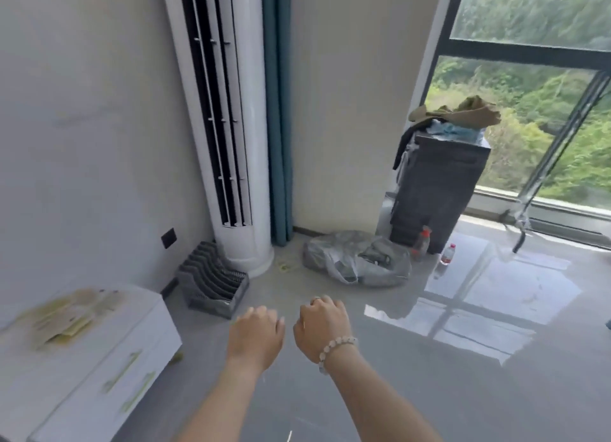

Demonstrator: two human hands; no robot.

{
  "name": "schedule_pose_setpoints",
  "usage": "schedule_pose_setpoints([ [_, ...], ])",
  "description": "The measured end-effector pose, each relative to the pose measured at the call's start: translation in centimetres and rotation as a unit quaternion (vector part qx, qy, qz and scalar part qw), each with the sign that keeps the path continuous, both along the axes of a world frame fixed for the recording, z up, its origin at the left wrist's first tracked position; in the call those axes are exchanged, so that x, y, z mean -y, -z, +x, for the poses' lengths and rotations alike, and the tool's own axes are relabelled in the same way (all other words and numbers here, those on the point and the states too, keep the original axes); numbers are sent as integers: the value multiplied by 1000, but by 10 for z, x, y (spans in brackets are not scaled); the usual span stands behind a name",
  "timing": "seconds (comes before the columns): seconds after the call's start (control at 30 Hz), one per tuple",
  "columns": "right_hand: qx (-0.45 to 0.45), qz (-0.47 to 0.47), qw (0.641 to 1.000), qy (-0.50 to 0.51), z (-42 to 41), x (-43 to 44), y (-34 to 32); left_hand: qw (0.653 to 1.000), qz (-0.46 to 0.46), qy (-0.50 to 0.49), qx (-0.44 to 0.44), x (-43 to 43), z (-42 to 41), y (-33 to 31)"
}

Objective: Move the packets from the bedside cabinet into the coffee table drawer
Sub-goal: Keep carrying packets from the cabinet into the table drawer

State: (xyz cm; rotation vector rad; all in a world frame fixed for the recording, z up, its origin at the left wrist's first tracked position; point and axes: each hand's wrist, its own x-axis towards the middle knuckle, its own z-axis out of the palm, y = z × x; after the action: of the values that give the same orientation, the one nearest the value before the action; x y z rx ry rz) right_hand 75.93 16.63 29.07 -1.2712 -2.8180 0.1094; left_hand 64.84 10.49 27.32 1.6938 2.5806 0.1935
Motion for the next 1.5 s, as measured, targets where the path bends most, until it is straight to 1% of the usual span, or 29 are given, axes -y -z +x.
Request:
schedule_pose_setpoints([
  [0.13,7,-17,996,-88,-74,-20,8,996,2,-91,-1,-2,-62,7],
  [0.3,0,-28,987,-157,-153,-55,6,986,27,-164,-2,-18,-128,11],
  [0.4,-7,-35,980,-195,-195,-66,9,976,18,-219,-13,-23,-162,12],
  [0.47,4,-39,975,-220,-217,-68,14,968,-5,-249,-23,-25,-180,14],
  [0.6,28,-51,965,-256,-250,-70,25,961,-31,-275,-24,-21,-202,22],
  [0.67,21,-59,961,-270,-268,-69,26,955,-33,-292,-36,-14,-214,23],
  [0.83,1,-75,941,-330,-313,-43,23,932,-36,-357,-46,20,-243,21],
  [0.93,14,-76,927,-367,-335,-19,26,921,-25,-385,-49,43,-257,22],
  [1.0,20,-76,921,-381,-351,-5,29,915,-41,-398,-52,58,-269,24],
  [1.07,24,-75,916,-393,-369,9,30,909,-38,-412,-46,73,-283,25],
  [1.2,27,-68,912,-404,-409,37,31,896,17,-440,-57,102,-324,25],
  [1.27,26,-68,912,-403,-432,49,30,894,8,-444,-56,112,-348,23],
  [1.3,25,-67,912,-404,-444,55,28,893,19,-445,-62,117,-360,20],
  [1.37,19,-66,912,-404,-467,65,24,893,27,-445,-55,128,-384,12],
  [1.4,15,-66,912,-405,-479,71,22,893,17,-448,-47,134,-395,16],
  [1.5,7,-60,911,-407,-505,84,19,898,27,-431,-81,149,-427,27],
])
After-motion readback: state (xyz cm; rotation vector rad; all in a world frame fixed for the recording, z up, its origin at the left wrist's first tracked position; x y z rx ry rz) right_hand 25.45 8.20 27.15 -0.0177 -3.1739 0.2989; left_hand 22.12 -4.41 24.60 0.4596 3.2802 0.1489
